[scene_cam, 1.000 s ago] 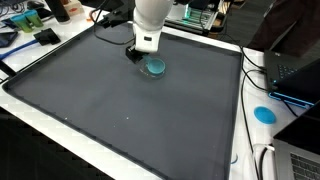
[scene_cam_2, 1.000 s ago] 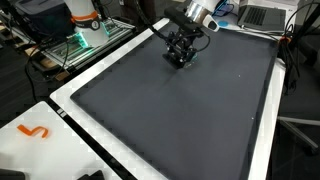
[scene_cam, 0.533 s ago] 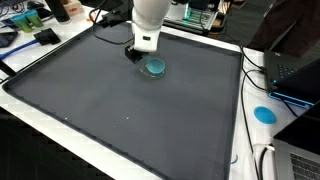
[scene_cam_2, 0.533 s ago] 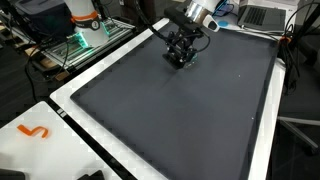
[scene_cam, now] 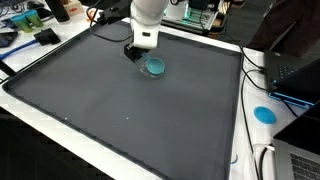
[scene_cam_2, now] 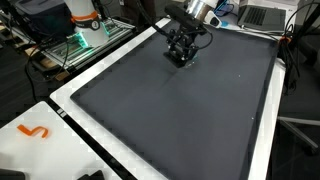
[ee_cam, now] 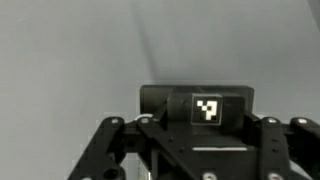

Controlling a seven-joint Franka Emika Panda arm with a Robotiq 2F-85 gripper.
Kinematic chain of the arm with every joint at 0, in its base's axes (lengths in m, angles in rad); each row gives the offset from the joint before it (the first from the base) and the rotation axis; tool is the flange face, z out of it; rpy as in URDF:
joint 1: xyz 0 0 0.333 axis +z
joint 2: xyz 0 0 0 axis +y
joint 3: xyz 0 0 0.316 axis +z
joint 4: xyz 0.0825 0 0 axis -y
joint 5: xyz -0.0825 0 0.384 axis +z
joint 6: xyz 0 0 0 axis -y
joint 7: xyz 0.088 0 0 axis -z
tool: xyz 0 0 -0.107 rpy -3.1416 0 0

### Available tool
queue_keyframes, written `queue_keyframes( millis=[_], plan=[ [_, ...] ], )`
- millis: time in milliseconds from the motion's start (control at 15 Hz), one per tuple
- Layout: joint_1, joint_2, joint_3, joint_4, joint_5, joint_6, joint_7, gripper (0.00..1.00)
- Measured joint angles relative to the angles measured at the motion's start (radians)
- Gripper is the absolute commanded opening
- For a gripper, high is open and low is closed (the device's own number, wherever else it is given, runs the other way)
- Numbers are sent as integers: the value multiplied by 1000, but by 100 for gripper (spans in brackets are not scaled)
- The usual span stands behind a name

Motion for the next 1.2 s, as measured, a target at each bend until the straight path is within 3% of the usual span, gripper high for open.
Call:
queue_keyframes(
  millis=[800,1200],
  plan=[
    [-19,-194,16,-82,4,22,-77,28],
    [0,-316,65,-110,98,26,-88,28]
  ],
)
